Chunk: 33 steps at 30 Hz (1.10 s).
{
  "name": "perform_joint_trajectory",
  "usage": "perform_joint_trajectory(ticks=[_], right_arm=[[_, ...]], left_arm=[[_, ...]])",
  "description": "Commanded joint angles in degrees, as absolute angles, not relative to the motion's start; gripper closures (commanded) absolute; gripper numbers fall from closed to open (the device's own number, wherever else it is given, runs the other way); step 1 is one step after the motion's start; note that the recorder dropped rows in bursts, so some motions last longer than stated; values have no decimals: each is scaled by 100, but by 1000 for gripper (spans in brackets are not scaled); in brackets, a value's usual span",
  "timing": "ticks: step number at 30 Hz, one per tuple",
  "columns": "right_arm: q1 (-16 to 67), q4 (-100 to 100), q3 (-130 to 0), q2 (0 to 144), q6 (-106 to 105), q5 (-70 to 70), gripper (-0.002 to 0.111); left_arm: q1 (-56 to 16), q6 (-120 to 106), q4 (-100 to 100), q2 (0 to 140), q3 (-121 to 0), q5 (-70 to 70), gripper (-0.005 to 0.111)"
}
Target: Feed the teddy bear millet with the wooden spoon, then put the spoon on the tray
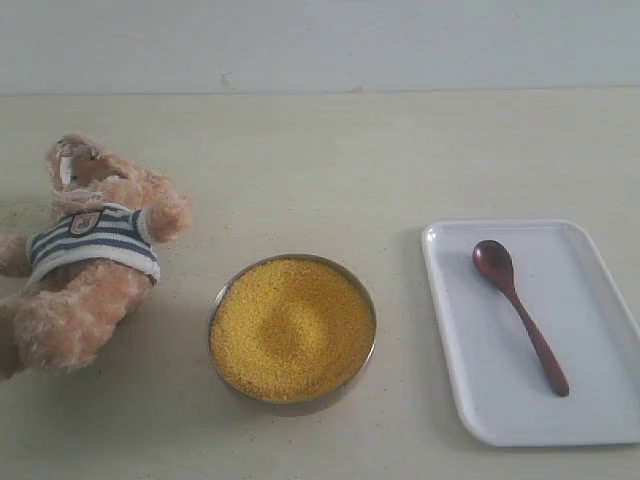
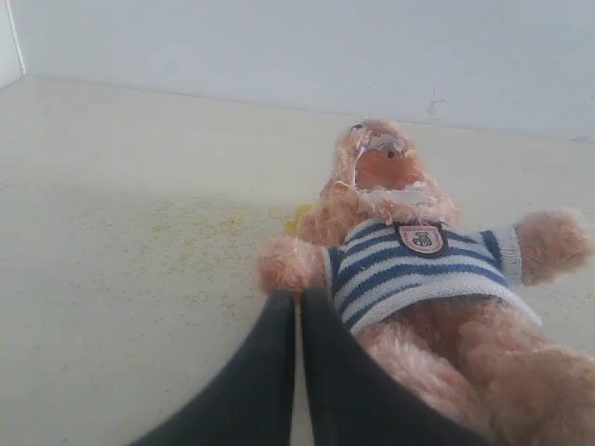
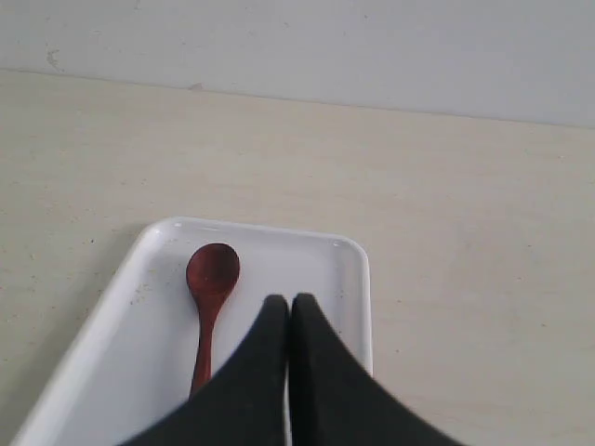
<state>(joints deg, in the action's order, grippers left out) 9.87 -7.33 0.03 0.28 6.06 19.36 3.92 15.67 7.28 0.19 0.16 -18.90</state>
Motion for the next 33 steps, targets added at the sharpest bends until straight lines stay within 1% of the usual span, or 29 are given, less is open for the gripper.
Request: perform_joint_trajectory(ticks=[1, 7, 13, 21, 25, 30, 33], right_arm=[[975, -743, 0, 0, 588, 1912, 108], [975, -743, 0, 0, 588, 1912, 108], [975, -743, 0, 0, 588, 1912, 108], [975, -743, 0, 0, 588, 1912, 108], [975, -743, 0, 0, 588, 1912, 108], [975, -743, 0, 0, 588, 1912, 108], [975, -743, 0, 0, 588, 1912, 108]], left_arm=[[394, 1608, 692, 0, 0, -1809, 103], [394, 1542, 753, 0, 0, -1809, 103], [394, 1234, 2694, 0, 0, -1809, 103], [394, 1234, 3952, 0, 0, -1617, 103], [394, 1244, 4131, 0, 0, -484, 103], [405, 1331, 4016, 0, 0, 1560, 103], [405, 1362, 3466, 0, 0, 2896, 103]])
